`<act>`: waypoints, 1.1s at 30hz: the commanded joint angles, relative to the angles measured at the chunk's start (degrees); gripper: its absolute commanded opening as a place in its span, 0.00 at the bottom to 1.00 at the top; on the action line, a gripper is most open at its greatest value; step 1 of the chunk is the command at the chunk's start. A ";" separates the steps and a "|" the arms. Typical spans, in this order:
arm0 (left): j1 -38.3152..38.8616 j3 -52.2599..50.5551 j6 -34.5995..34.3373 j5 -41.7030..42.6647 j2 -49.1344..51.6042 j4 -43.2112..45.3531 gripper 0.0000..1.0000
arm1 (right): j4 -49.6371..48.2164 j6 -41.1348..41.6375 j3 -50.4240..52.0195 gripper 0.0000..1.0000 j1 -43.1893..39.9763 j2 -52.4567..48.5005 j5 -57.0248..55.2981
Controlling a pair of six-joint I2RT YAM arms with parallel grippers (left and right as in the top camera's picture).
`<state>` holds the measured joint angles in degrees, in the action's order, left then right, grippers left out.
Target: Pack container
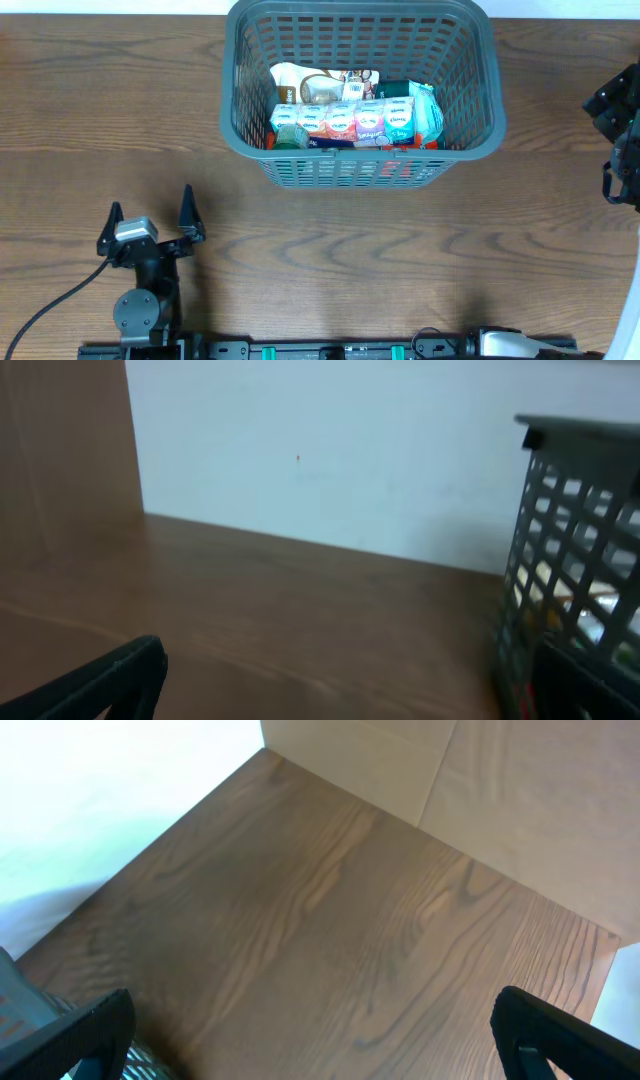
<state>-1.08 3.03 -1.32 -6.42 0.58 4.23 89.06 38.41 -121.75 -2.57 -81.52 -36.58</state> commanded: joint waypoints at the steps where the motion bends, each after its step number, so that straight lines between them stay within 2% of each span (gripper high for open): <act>1: -0.35 -0.31 -0.02 -0.70 -0.35 -1.86 0.99 | 0.13 0.72 0.00 0.99 -0.46 0.17 -0.44; 9: -0.35 -0.28 -0.02 -0.68 -0.33 -13.92 0.99 | 0.13 0.72 0.00 0.99 -0.46 0.17 -0.42; 33: -0.35 -0.28 -0.02 -0.68 0.13 -13.57 0.99 | 0.13 0.72 0.00 0.99 -0.46 0.17 -0.42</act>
<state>-1.08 3.79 -1.32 -6.42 0.64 -7.55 89.10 38.41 -121.75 -2.57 -81.52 -36.53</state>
